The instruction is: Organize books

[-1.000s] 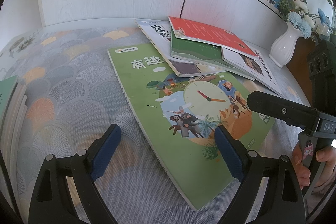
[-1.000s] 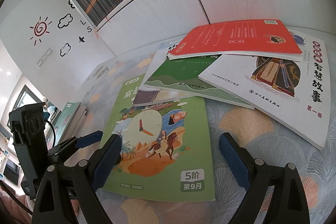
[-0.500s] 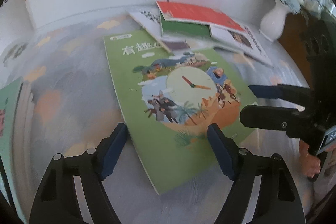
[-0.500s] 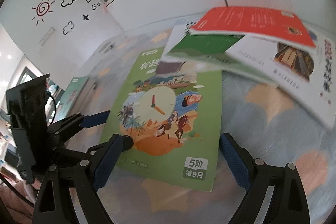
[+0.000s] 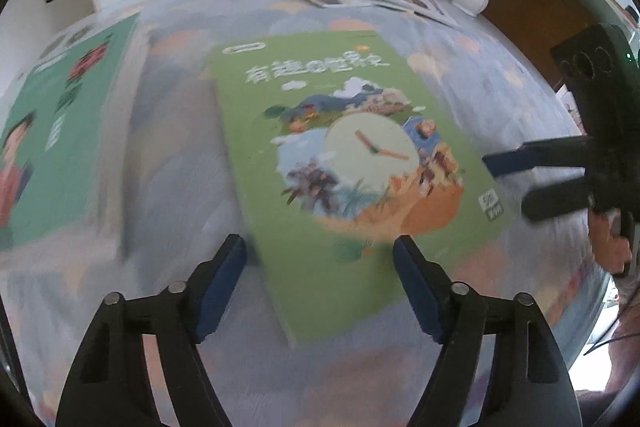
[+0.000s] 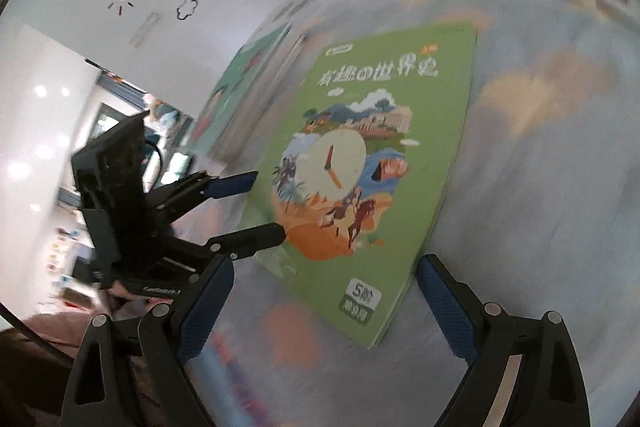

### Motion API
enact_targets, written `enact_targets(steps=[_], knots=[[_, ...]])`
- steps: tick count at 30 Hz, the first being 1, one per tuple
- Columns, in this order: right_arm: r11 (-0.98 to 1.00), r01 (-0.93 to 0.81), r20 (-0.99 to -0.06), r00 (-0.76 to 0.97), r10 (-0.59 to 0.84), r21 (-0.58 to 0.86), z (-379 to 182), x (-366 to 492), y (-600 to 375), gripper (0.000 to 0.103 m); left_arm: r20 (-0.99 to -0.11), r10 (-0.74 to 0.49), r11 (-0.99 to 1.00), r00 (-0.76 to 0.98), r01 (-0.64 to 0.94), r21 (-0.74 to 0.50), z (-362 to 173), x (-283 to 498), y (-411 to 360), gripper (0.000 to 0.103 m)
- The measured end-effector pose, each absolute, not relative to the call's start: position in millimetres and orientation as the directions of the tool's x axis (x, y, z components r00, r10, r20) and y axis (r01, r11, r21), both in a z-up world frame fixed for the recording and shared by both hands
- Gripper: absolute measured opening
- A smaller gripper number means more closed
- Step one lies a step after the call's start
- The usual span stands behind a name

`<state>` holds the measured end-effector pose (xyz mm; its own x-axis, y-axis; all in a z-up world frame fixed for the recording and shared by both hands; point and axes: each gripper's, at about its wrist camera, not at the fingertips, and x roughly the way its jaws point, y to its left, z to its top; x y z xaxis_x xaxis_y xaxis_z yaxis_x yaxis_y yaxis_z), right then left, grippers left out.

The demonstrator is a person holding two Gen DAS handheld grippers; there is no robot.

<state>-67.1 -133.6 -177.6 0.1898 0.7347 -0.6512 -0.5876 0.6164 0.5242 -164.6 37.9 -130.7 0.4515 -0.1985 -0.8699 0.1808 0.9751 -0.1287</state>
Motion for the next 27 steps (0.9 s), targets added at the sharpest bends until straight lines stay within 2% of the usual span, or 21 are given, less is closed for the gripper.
enact_targets(steps=[1, 3, 7, 10, 17, 22, 24, 27], knots=[[0.629, -0.586, -0.657, 0.205, 0.725, 0.511, -178.0, -69.8, -135.7, 0.089, -0.870, -0.198, 0.977, 0.452, 0.159, -0.140, -130.7, -166.0, 43.7, 0.067], [0.615, -0.572, -0.643, 0.188, 0.743, 0.543, -180.5, -67.4, -143.4, 0.089, -0.858, -0.242, 0.970, 0.453, 0.120, -0.210, -131.7, -163.6, 59.8, 0.059], [0.549, -0.510, -0.581, 0.112, 0.806, 0.663, -186.2, -45.2, -156.3, 0.087, -0.831, -0.327, 0.942, 0.450, 0.087, -0.324, -133.0, -154.2, 76.2, 0.058], [0.536, -0.482, -0.567, 0.095, 0.818, 0.693, -187.0, -35.6, -157.3, 0.081, -0.826, -0.334, 0.940, 0.453, 0.094, -0.328, -134.4, -150.0, 74.8, 0.058], [0.546, -0.561, -0.625, 0.065, 0.778, 0.622, -178.1, -25.6, -125.6, 0.083, -0.798, -0.395, 0.914, 0.455, 0.109, -0.390, -135.3, -136.5, 79.9, 0.058], [0.512, -0.571, -0.600, 0.042, 0.799, 0.641, -178.9, -11.0, -120.4, 0.083, -0.787, -0.436, 0.891, 0.436, 0.084, -0.447, -137.0, -120.7, 85.1, 0.057], [0.502, -0.570, -0.597, 0.026, 0.802, 0.650, -179.2, -5.7, -118.7, 0.082, -0.790, -0.431, 0.894, 0.436, 0.084, -0.441, -136.7, -119.0, 83.8, 0.055], [0.517, -0.583, -0.621, 0.026, 0.783, 0.627, -177.8, -0.8, -114.2, 0.074, -0.810, -0.382, 0.918, 0.445, 0.080, -0.389, -135.2, -116.8, 80.1, 0.048]])
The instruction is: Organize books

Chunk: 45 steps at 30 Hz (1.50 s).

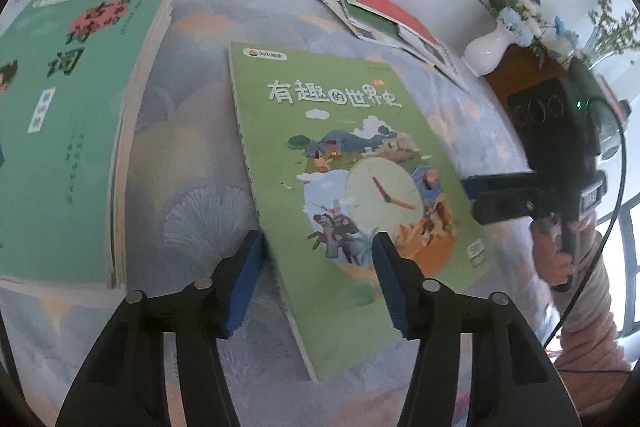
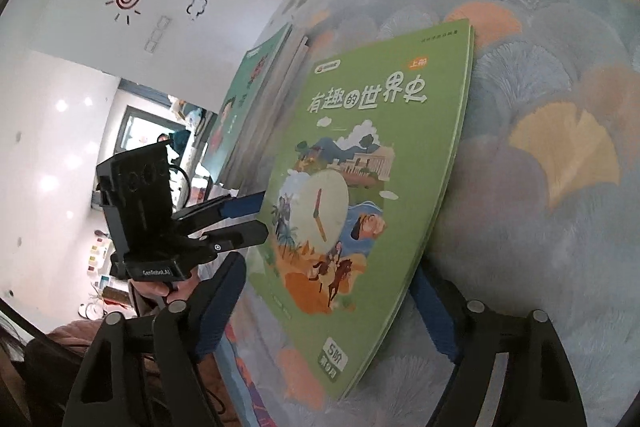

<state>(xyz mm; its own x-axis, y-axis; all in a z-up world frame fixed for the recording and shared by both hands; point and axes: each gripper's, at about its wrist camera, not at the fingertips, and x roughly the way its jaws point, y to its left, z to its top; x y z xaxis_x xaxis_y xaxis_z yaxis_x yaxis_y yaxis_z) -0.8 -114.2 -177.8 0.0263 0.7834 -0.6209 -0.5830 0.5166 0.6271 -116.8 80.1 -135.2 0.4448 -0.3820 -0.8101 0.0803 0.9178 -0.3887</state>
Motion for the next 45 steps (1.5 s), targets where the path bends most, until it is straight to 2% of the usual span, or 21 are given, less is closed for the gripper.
enact_targets(steps=[1, 2, 3, 4, 5, 7, 15, 27, 34, 45], knots=[[0.527, -0.582, -0.626, 0.038, 0.779, 0.620, -177.0, 2.3, -110.4, 0.064, -0.815, -0.361, 0.926, 0.453, 0.070, -0.371, -135.2, -116.4, 79.0, 0.042], [0.547, -0.565, -0.629, 0.063, 0.775, 0.617, -178.1, 6.6, -112.7, 0.050, -0.815, -0.348, 0.930, 0.462, 0.060, -0.363, -135.1, -115.8, 80.0, 0.041], [0.560, -0.543, -0.626, 0.080, 0.776, 0.625, -181.0, 11.5, -116.4, 0.043, -0.813, -0.344, 0.929, 0.470, 0.049, -0.366, -135.4, -115.0, 81.5, 0.040], [0.563, -0.521, -0.618, 0.085, 0.782, 0.641, -185.0, 16.5, -121.8, 0.029, -0.807, -0.343, 0.927, 0.481, 0.035, -0.373, -136.1, -113.8, 83.4, 0.037], [0.557, -0.503, -0.605, 0.082, 0.792, 0.661, -188.6, 20.0, -126.2, 0.020, -0.804, -0.345, 0.925, 0.485, 0.029, -0.380, -136.5, -112.4, 85.4, 0.035], [0.516, -0.469, -0.553, 0.070, 0.830, 0.716, -197.8, 23.7, -136.7, 0.017, -0.797, -0.360, 0.915, 0.485, 0.018, -0.402, -136.5, -108.9, 88.1, 0.034], [0.570, -0.551, -0.573, 0.190, 0.797, 0.610, -186.9, -6.1, -130.2, 0.021, -0.798, -0.404, 0.888, 0.448, -0.017, -0.459, -135.3, -102.9, 98.7, 0.034], [0.587, -0.628, -0.577, 0.256, 0.776, 0.510, -164.0, -28.2, -123.9, 0.021, -0.830, -0.351, 0.921, 0.433, 0.001, -0.389, -123.3, -106.6, 87.5, 0.034], [0.616, -0.661, -0.586, 0.317, 0.746, 0.428, -147.7, -47.6, -122.5, 0.021, -0.819, -0.376, 0.912, 0.433, 0.019, -0.409, -116.9, -108.8, 86.6, 0.035], [0.627, -0.663, -0.540, 0.378, 0.752, 0.409, -139.9, -62.6, -134.6, 0.021, -0.801, -0.355, 0.931, 0.482, 0.099, -0.352, -87.1, -112.9, 76.4, 0.035]])
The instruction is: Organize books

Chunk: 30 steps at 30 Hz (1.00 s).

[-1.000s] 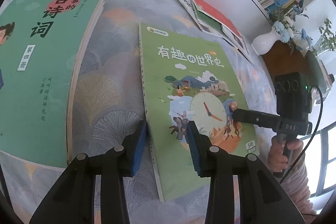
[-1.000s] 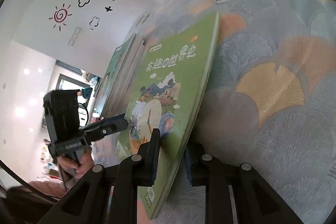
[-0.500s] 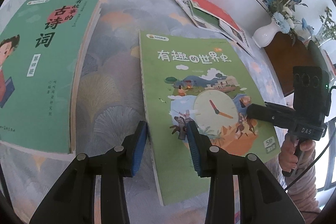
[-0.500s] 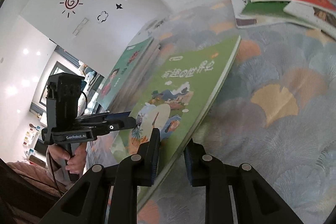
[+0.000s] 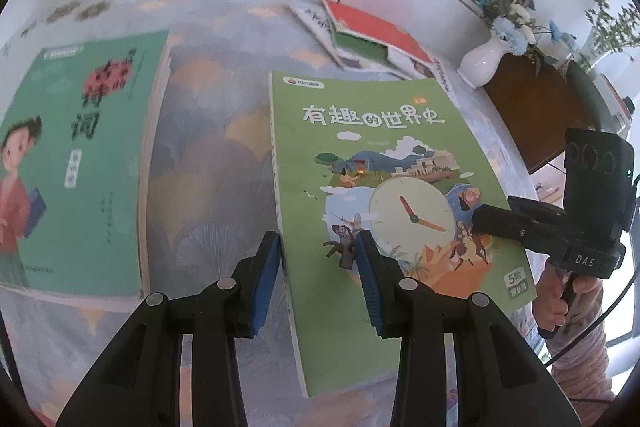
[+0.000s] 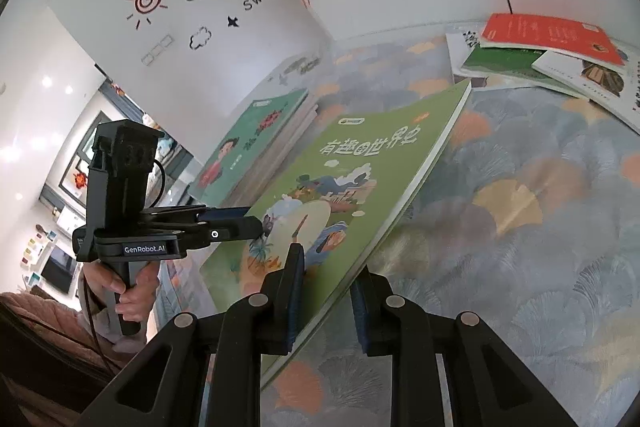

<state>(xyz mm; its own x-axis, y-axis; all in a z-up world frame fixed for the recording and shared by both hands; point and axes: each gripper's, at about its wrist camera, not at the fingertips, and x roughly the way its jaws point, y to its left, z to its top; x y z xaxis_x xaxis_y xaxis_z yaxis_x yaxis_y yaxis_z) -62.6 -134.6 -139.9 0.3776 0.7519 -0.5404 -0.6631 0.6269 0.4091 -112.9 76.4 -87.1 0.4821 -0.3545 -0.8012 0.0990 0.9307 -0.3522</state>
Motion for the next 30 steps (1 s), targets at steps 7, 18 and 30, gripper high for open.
enact_targets(steps=[7, 18, 30], knots=[[0.615, -0.688, -0.505, 0.401, 0.764, 0.386, -114.8, -66.2, -125.5, 0.022, -0.771, -0.338, 0.936, 0.540, 0.105, -0.337, -61.6, -111.1, 91.6, 0.035], [0.547, -0.773, -0.498, 0.354, 0.792, 0.320, -70.2, -54.5, -49.6, 0.023, -0.720, -0.243, 0.951, 0.650, 0.012, -0.309, -23.6, -113.5, 168.3, 0.035], [0.435, -0.843, -0.534, 0.220, 0.816, 0.317, -68.6, -15.1, 70.2, 0.024, -0.723, -0.123, 0.935, 0.680, -0.166, -0.315, -35.9, -121.5, 269.2, 0.038]])
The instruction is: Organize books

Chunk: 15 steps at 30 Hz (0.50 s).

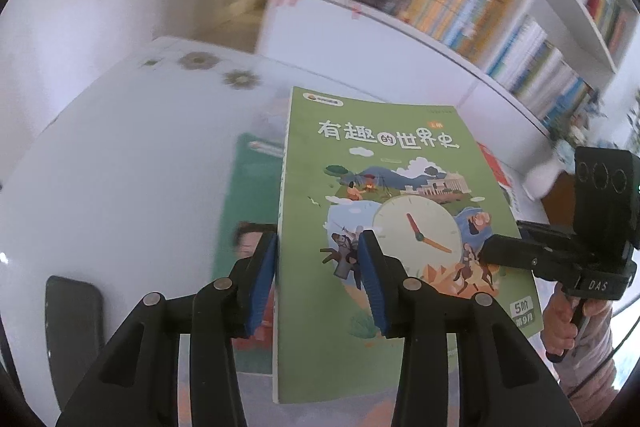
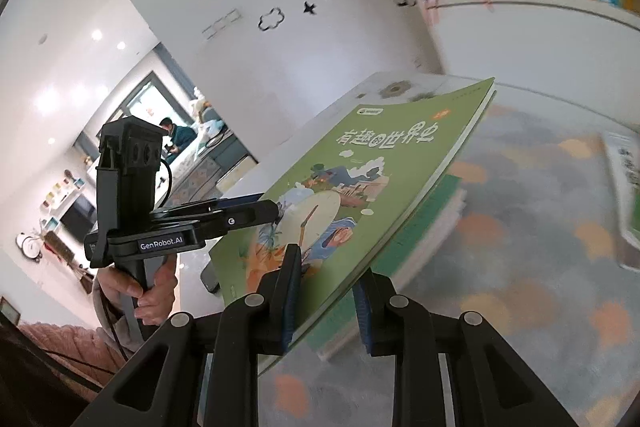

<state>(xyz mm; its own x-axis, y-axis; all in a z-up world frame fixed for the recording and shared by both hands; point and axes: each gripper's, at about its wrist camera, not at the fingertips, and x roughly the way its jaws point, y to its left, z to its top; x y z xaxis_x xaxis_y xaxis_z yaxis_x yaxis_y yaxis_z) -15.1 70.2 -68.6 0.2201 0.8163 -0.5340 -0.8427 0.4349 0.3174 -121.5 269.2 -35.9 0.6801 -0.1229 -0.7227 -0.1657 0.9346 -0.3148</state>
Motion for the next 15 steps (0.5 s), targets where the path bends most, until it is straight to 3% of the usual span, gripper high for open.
enact_targets(steps=[9, 15], knots=[[0.431, -0.807, -0.577, 0.142, 0.805, 0.403, -106.2, 10.3, 104.2, 0.024, -0.766, -0.097, 0.923, 0.636, -0.229, -0.308, -69.8, -117.7, 293.6, 0.037], [0.480, -0.797, -0.636, 0.163, 0.754, 0.366, -123.7, 9.5, 110.6, 0.024, -0.758, -0.135, 0.907, 0.639, -0.229, -0.354, -82.3, -115.4, 299.0, 0.039]])
